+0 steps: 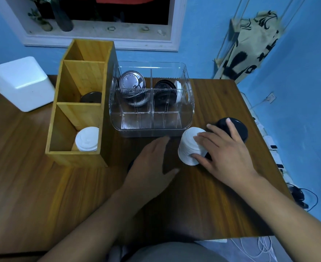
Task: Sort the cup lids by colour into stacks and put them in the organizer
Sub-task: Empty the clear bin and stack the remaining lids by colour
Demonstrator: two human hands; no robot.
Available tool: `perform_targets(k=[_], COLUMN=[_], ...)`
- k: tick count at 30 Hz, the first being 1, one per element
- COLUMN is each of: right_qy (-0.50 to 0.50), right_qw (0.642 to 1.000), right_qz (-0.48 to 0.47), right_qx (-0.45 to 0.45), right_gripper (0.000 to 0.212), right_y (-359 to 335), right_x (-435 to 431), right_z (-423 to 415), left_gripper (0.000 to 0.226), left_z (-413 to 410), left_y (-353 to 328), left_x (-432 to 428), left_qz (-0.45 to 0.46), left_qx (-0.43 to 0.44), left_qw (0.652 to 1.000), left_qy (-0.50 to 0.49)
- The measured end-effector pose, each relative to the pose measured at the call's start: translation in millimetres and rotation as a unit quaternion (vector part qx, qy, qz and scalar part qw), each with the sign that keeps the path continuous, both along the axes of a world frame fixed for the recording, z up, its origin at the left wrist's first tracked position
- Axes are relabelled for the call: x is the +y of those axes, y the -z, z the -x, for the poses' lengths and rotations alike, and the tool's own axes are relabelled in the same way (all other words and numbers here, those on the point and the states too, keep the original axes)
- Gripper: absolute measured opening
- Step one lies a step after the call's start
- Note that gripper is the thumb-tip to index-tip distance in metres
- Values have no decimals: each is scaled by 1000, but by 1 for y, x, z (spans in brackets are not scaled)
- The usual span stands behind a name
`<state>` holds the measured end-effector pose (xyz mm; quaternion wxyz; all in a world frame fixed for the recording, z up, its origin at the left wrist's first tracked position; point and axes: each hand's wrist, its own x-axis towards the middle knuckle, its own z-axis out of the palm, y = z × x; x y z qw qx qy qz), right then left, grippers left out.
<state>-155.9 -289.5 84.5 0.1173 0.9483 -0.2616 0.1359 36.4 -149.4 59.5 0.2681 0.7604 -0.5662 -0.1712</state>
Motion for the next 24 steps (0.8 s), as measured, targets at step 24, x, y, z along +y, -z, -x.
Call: perform_targets(k=[24], right_qy=[20], right_qw=[896], right_qz=[-417], right_qx=[-154], right_gripper=[55], right_y=[65], right_x=[96], right_z=[-9], left_gripper=[114], left_z=[12], left_y=[27], left_x=[101], left_qz=[-116], left_qx=[-48], left_qw=[992], left_qy=[-5])
